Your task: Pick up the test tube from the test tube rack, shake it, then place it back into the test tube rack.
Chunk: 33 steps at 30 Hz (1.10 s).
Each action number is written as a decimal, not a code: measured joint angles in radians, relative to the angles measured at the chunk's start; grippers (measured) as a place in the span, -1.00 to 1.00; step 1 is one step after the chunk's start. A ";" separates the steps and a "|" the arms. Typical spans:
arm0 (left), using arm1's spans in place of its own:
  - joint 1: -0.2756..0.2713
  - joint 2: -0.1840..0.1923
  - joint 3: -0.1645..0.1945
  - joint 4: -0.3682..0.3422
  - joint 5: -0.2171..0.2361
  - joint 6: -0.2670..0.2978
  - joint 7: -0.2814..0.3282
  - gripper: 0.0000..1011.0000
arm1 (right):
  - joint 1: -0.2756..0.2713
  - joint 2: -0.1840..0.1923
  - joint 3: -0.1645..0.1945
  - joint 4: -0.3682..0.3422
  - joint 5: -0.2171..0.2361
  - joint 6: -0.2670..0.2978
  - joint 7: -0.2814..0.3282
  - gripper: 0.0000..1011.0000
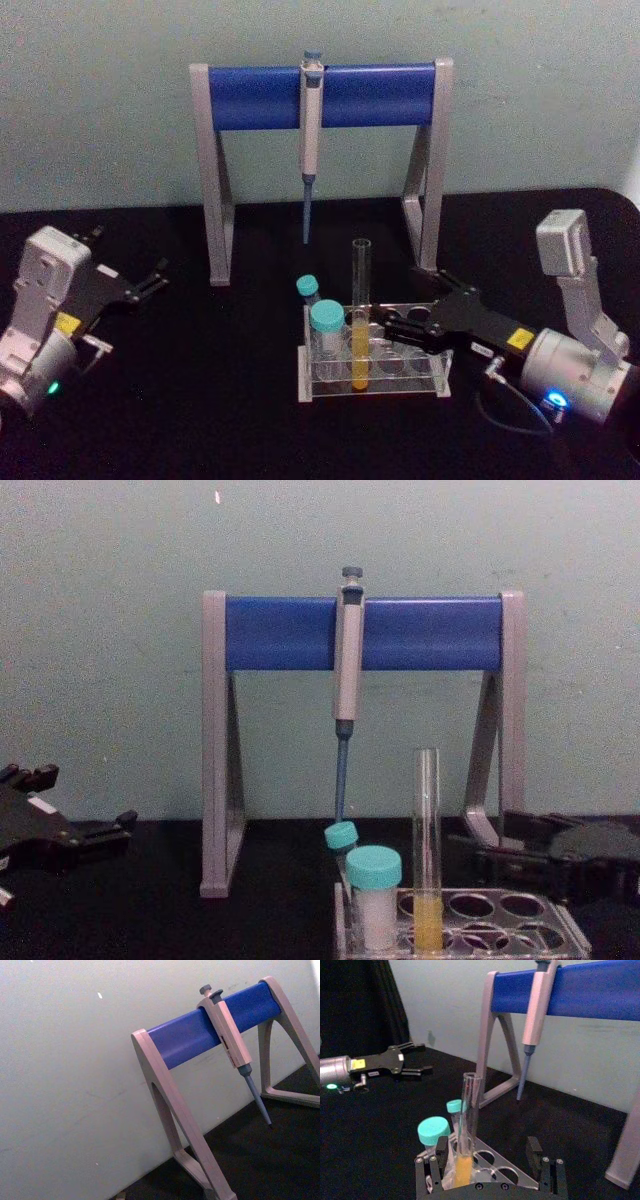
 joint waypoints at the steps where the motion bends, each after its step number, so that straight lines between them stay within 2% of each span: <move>1: 0.000 0.000 0.000 0.000 0.000 0.000 0.000 0.98 | 0.014 -0.006 -0.007 0.012 0.002 0.005 0.011 0.98; 5: 0.000 0.000 0.000 0.000 0.000 0.000 0.000 0.98 | 0.053 -0.024 -0.026 0.049 0.016 0.019 0.043 0.98; 16: 0.000 0.000 0.000 0.000 0.000 0.000 0.000 0.98 | 0.125 -0.056 -0.058 0.116 0.052 0.035 0.082 0.98; 33: 0.000 0.000 0.000 0.000 0.000 0.000 0.000 0.98 | 0.174 -0.061 -0.098 0.154 0.075 0.047 0.100 0.98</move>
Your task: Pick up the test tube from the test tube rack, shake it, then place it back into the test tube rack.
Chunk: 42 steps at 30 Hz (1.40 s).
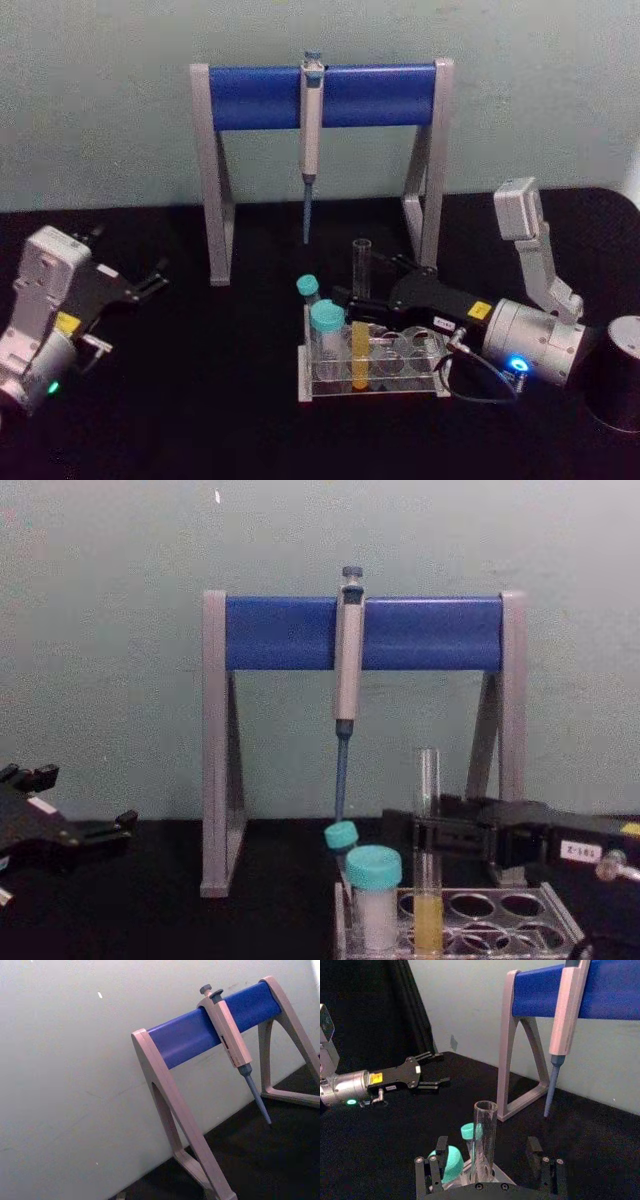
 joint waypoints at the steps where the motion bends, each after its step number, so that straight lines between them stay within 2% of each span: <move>1: 0.000 0.000 0.000 0.000 0.000 0.000 0.000 0.98 | 0.000 0.001 -0.001 0.000 0.000 0.001 0.000 0.98; 35: 0.000 0.000 0.000 0.000 0.000 0.000 0.000 0.98 | -0.003 0.017 -0.015 -0.013 0.007 0.015 -0.026 0.98; 42: 0.000 0.000 0.000 0.000 0.000 0.000 0.000 0.98 | -0.003 0.017 -0.015 -0.013 0.006 0.015 -0.025 0.70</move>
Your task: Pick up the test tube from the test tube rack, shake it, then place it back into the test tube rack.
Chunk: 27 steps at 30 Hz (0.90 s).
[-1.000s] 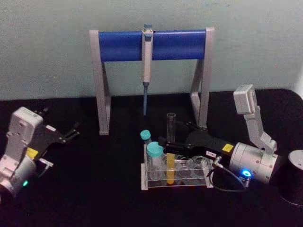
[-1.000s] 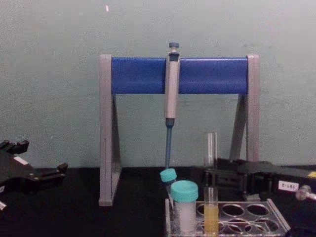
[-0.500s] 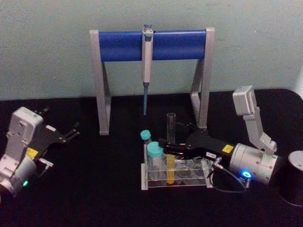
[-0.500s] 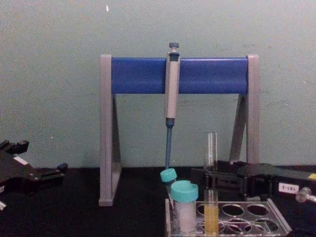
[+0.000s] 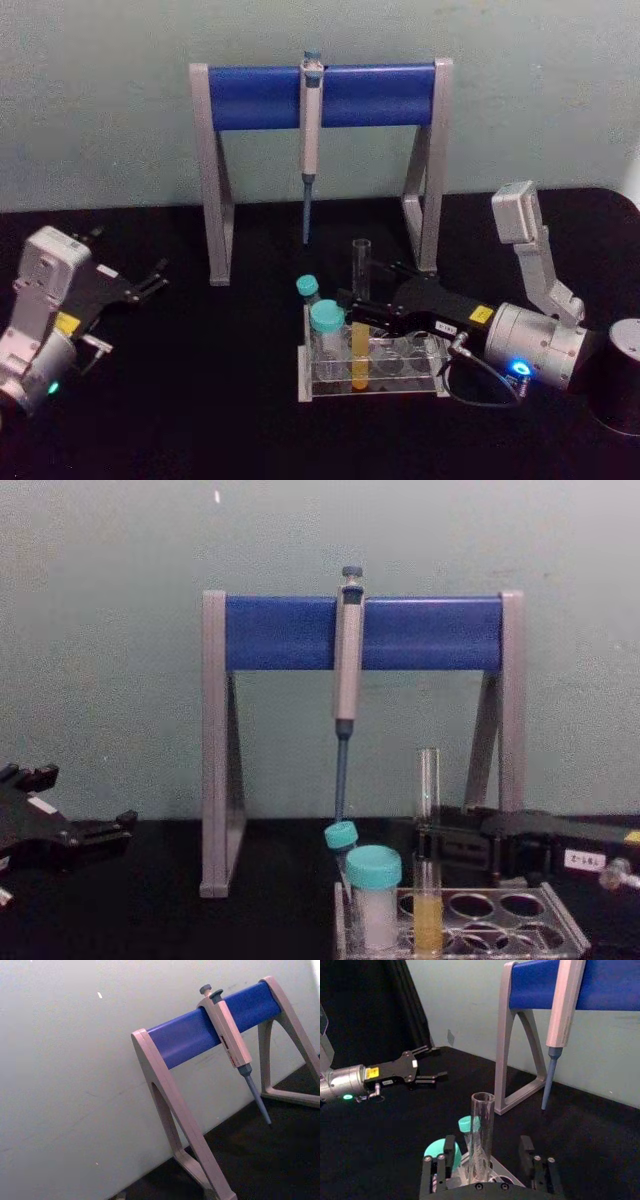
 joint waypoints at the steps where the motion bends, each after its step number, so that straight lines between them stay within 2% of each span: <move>1: 0.000 0.000 0.000 0.000 0.000 0.000 0.000 0.98 | 0.000 0.000 0.000 0.000 0.000 0.000 0.000 0.62; 7: 0.000 0.000 0.000 0.000 0.000 0.000 0.000 0.98 | 0.000 0.000 0.001 0.000 0.000 0.000 0.001 0.28; 8: 0.000 0.000 0.000 0.000 0.000 0.000 0.000 0.98 | 0.000 0.000 0.001 0.001 0.000 0.000 0.001 0.16; 11: 0.000 0.000 0.000 0.000 0.000 0.000 0.000 0.98 | 0.000 0.000 0.001 0.001 0.000 0.000 0.001 0.05; 12: 0.000 0.000 0.000 0.000 0.000 0.000 0.000 0.98 | 0.000 0.000 0.001 0.001 0.000 0.000 0.001 -0.07; 15: 0.000 0.000 0.000 0.000 0.000 0.000 0.000 0.98 | 0.000 0.000 0.001 0.001 0.000 0.000 0.001 -0.21; 18: 0.000 0.000 0.000 0.000 0.000 0.000 0.000 0.98 | 0.000 0.000 0.001 0.001 0.000 0.000 0.001 -0.45; 21: 0.000 0.000 0.000 0.000 0.000 0.000 0.000 0.98 | 0.000 0.000 0.001 0.001 0.000 0.000 0.001 -0.54; 27: 0.000 0.000 0.000 0.000 0.000 0.000 0.000 0.98 | 0.000 0.000 0.001 0.001 0.000 0.000 0.001 -0.54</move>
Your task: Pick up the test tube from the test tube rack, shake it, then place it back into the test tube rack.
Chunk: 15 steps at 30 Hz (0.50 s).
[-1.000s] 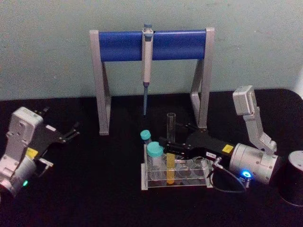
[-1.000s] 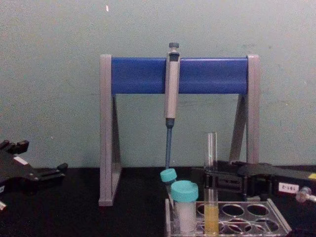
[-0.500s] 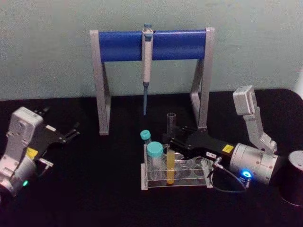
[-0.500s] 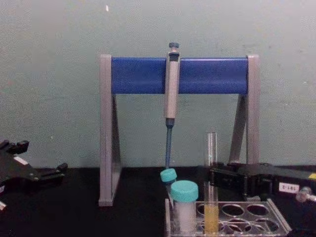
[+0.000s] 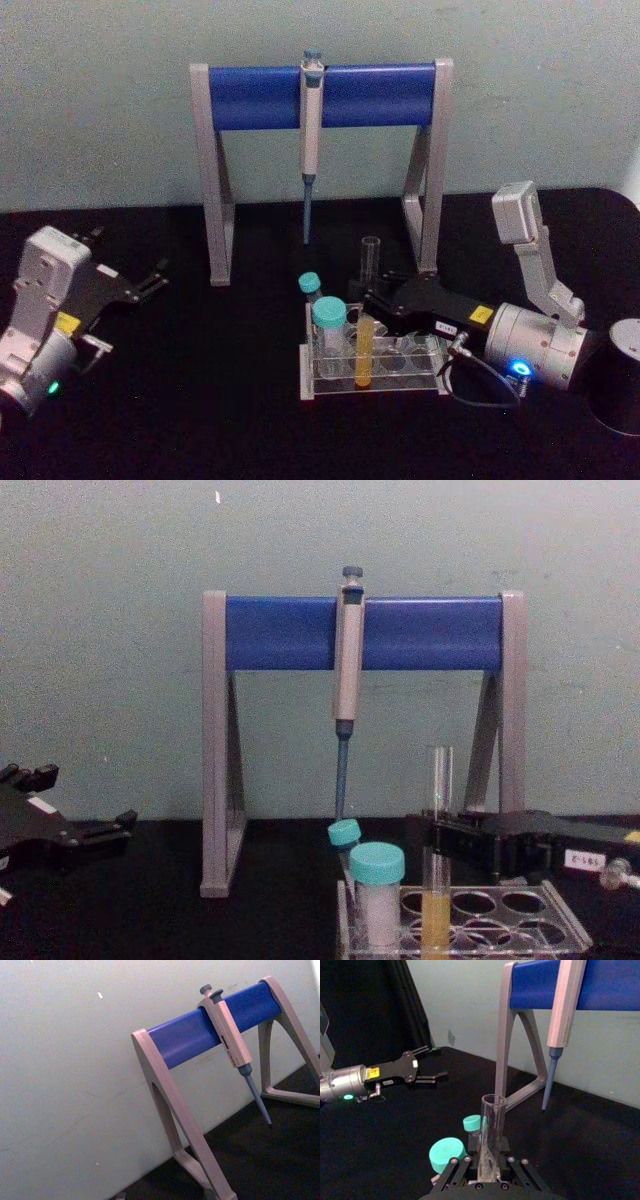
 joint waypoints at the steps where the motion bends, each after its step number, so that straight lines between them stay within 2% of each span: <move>1: 0.000 0.000 0.000 0.000 0.000 0.000 0.000 0.98 | 0.000 0.000 0.000 0.000 0.000 0.000 0.000 -0.54; 11: 0.000 0.000 0.000 0.000 0.000 0.000 0.000 0.98 | 0.000 0.000 -0.002 0.001 0.000 -0.019 0.010 -0.54; 15: 0.000 0.000 0.000 0.000 0.000 0.000 0.000 0.98 | -0.004 0.005 -0.006 -0.010 -0.015 -0.036 0.009 -0.54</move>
